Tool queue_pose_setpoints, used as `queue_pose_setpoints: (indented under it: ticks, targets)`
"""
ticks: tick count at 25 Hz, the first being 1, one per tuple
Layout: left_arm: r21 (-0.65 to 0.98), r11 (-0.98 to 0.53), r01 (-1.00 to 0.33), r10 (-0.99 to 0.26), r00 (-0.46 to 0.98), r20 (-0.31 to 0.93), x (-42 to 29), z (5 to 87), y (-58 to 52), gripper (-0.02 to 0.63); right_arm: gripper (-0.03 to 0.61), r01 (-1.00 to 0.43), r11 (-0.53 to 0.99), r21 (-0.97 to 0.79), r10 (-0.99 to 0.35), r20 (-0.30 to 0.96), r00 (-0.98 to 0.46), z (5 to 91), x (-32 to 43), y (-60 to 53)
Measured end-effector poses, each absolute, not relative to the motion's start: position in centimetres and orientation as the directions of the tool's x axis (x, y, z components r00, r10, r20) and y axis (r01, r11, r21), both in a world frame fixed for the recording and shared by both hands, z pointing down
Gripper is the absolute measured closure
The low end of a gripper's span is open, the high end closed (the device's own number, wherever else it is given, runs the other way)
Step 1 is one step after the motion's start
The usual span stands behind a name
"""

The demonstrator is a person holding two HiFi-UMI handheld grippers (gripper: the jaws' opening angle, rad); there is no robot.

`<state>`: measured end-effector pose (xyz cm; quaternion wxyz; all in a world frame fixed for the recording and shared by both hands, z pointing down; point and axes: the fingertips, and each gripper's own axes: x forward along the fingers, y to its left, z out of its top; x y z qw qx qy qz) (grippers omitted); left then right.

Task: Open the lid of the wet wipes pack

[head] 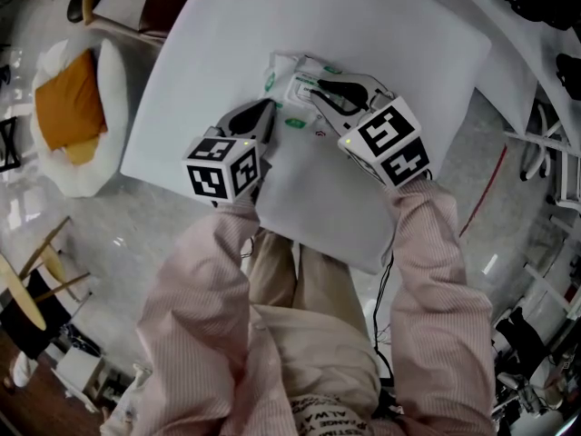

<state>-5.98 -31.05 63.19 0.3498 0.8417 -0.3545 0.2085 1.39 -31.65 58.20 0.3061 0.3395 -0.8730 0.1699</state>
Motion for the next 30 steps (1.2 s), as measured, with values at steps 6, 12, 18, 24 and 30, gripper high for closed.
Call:
queue_pose_setpoints:
  ticks: [6, 12, 18, 24, 30]
  targets:
    - [0.446, -0.501, -0.742, -0.452, 0.664, 0.596, -5.9, 63.3, -31.1, 0.617, 0.546, -0.718, 0.696, -0.014, -0.546, 0.64, -0.542, 57.6, 2.0, -32.8]
    - [0.448, -0.499, -0.742, -0.45, 0.664, 0.597, -6.0, 63.3, -31.1, 0.617, 0.552, -0.757, 0.652, 0.025, -0.603, 0.623, -0.499, 57.5, 2.9, -34.3]
    - [0.445, -0.499, -0.744, -0.452, 0.661, 0.599, -6.0, 63.3, -31.2, 0.617, 0.551, -0.794, 0.607, 0.037, -0.643, 0.611, -0.462, 57.9, 4.0, -35.7]
    - [0.443, -0.496, -0.747, -0.456, 0.658, 0.599, -6.0, 63.3, -31.1, 0.617, 0.548, -0.814, 0.58, 0.036, -0.658, 0.61, -0.442, 58.7, 4.8, -36.7]
    - [0.445, -0.492, -0.748, -0.458, 0.657, 0.598, -6.0, 63.3, -31.2, 0.617, 0.547, -0.821, 0.569, 0.037, -0.663, 0.612, -0.432, 59.3, 5.1, -37.2]
